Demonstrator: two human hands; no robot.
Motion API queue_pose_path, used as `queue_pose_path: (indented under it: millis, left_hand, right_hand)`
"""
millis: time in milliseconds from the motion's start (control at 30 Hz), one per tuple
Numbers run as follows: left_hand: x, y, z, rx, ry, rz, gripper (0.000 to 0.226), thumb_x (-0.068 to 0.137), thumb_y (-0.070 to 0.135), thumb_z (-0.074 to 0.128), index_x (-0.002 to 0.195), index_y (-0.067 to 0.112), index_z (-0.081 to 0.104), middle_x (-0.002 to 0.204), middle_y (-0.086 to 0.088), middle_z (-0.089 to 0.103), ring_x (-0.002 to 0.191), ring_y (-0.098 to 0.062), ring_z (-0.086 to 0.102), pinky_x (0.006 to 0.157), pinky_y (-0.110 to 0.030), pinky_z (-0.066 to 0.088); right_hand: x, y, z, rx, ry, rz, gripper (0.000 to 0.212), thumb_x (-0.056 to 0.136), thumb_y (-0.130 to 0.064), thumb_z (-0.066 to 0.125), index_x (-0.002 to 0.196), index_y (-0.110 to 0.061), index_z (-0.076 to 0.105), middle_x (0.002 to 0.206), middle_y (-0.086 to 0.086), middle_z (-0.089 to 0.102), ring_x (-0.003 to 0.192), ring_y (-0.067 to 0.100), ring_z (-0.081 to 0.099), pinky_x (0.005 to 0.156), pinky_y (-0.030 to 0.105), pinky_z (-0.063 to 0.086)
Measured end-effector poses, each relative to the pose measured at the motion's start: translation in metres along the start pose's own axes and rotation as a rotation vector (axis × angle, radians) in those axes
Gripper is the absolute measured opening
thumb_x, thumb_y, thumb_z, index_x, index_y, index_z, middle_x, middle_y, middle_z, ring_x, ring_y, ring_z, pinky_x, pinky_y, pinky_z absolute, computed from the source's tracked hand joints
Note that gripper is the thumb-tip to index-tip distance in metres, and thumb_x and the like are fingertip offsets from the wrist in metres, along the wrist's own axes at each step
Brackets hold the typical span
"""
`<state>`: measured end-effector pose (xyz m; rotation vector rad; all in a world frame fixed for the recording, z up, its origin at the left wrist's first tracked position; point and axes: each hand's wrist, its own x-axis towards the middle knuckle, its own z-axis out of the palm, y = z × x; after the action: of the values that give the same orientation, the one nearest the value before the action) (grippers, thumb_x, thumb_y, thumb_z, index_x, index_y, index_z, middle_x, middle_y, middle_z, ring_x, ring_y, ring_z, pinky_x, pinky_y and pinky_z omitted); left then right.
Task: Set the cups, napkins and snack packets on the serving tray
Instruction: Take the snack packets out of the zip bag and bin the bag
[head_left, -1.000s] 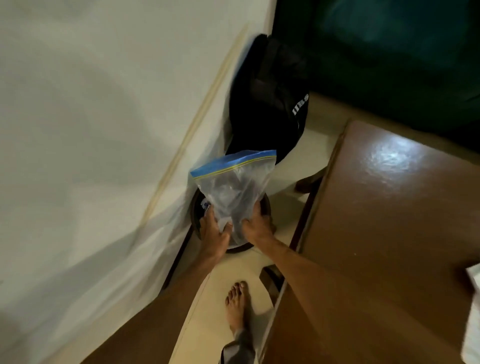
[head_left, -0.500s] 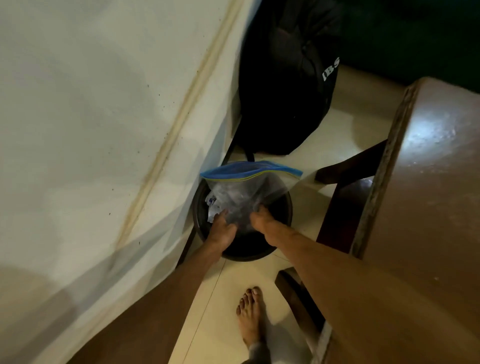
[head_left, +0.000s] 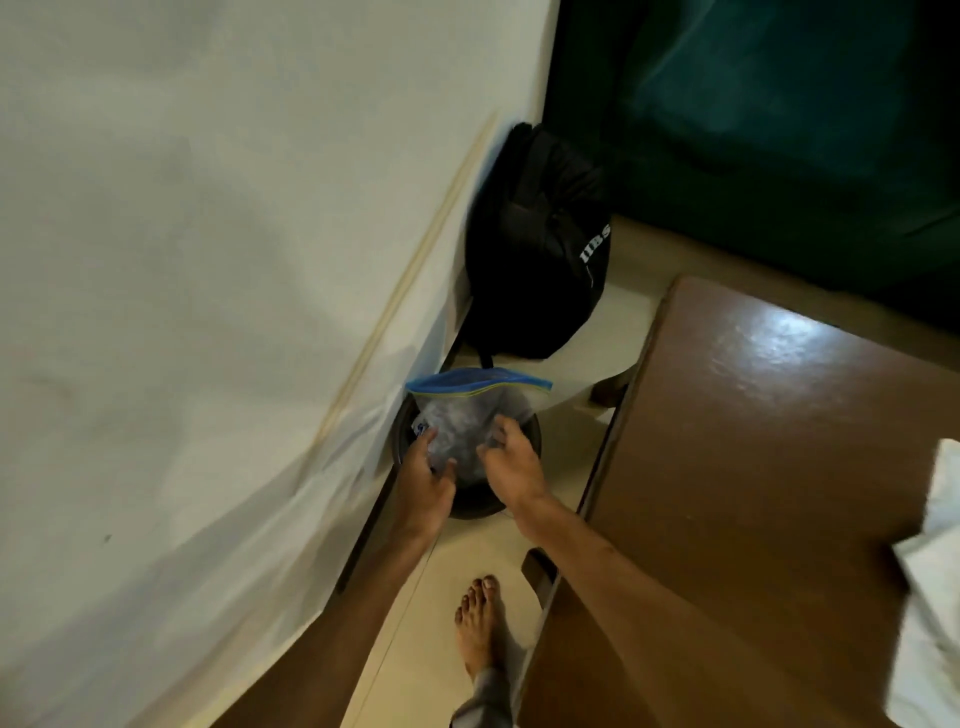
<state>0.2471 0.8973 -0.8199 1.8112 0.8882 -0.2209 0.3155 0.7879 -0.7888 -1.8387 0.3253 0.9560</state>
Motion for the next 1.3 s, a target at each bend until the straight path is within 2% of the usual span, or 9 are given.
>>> queue_pose_path:
  millis: [133,233,367,433,633,733,867,1000,1300]
  left_hand:
    - [-0.059,0.043,0.004,-0.001,0.035,0.121,0.055,0.094,-0.004,0.055,0.146,0.012,0.043,0.140,-0.011,0.055,0.125,-0.025,0.058,0.102,-0.035,0.051]
    - [-0.117,0.070,0.014,-0.013,0.014,0.212,0.058,0.096,-0.001,0.056,0.149,0.016,0.039,0.149,0.001,0.046,0.135,-0.016,0.049,0.102,-0.027,0.048]
    - [-0.199,0.104,0.032,0.029,0.001,0.281,0.059,0.099,0.005,0.055,0.152,0.024,0.036,0.150,0.005,0.046,0.135,-0.004,0.043,0.109,-0.035,0.046]
    - [-0.237,0.119,0.046,0.048,0.006,0.295,0.061,0.097,0.004,0.054,0.152,0.025,0.036,0.150,0.003,0.046,0.135,-0.005,0.042,0.110,-0.039,0.045]
    - [-0.330,0.158,0.086,0.162,-0.075,0.403,0.064,0.097,0.006,0.055,0.154,0.022,0.032,0.157,0.002,0.038,0.141,-0.012,0.040,0.112,-0.044,0.044]
    - [-0.372,0.177,0.098,0.210,-0.118,0.461,0.063,0.097,0.005,0.056,0.154,0.019,0.032,0.158,0.003,0.036,0.143,-0.013,0.038,0.114,-0.045,0.042]
    - [-0.427,0.200,0.114,0.296,-0.156,0.565,0.062,0.097,0.009,0.058,0.153,0.018,0.033,0.157,0.000,0.038,0.142,-0.016,0.040,0.113,-0.045,0.042]
    - [-0.493,0.214,0.143,0.337,-0.212,0.590,0.060,0.099,0.014,0.058,0.154,0.018,0.033,0.159,-0.001,0.036,0.144,-0.019,0.038,0.115,-0.044,0.040]
    - [-0.586,0.218,0.267,0.373,-0.296,0.613,0.060,0.096,0.009,0.061,0.151,0.017,0.037,0.154,-0.002,0.045,0.143,-0.019,0.041,0.115,-0.042,0.041]
  right_hand:
    - [-0.058,-0.015,-0.038,0.080,0.008,-0.172,0.049,0.101,-0.010,0.054,0.148,-0.015,0.042,0.145,0.003,0.052,0.135,0.016,0.048,0.107,0.023,0.040]
    - [-0.110,-0.016,-0.079,0.097,0.016,-0.278,0.049,0.101,-0.010,0.055,0.148,-0.016,0.045,0.147,-0.004,0.050,0.136,0.008,0.045,0.110,0.019,0.037]
    - [-0.183,0.000,-0.137,0.080,0.029,-0.346,0.048,0.101,-0.013,0.057,0.147,-0.021,0.046,0.147,-0.009,0.050,0.135,0.003,0.044,0.111,0.022,0.040]
    - [-0.219,0.015,-0.167,0.047,0.044,-0.373,0.048,0.101,-0.014,0.056,0.147,-0.024,0.045,0.147,-0.012,0.048,0.133,-0.002,0.040,0.105,0.017,0.039]
    - [-0.298,0.072,-0.237,-0.041,0.182,-0.377,0.054,0.100,-0.017,0.059,0.150,-0.027,0.042,0.155,-0.009,0.043,0.143,0.006,0.037,0.111,0.025,0.035]
    - [-0.341,0.094,-0.262,-0.102,0.250,-0.393,0.055,0.099,-0.018,0.060,0.150,-0.025,0.041,0.156,-0.006,0.041,0.145,0.011,0.037,0.117,0.033,0.036]
    - [-0.399,0.119,-0.300,-0.182,0.372,-0.437,0.055,0.099,-0.021,0.060,0.151,-0.023,0.041,0.157,-0.003,0.040,0.145,0.014,0.036,0.115,0.026,0.030]
    - [-0.461,0.148,-0.345,-0.191,0.486,-0.443,0.052,0.098,-0.019,0.061,0.148,-0.018,0.044,0.155,0.003,0.044,0.143,0.021,0.040,0.117,0.040,0.036]
    - [-0.524,0.246,-0.475,-0.110,0.633,-0.403,0.047,0.096,-0.016,0.064,0.141,-0.017,0.051,0.145,0.003,0.054,0.134,0.021,0.047,0.107,0.046,0.046]
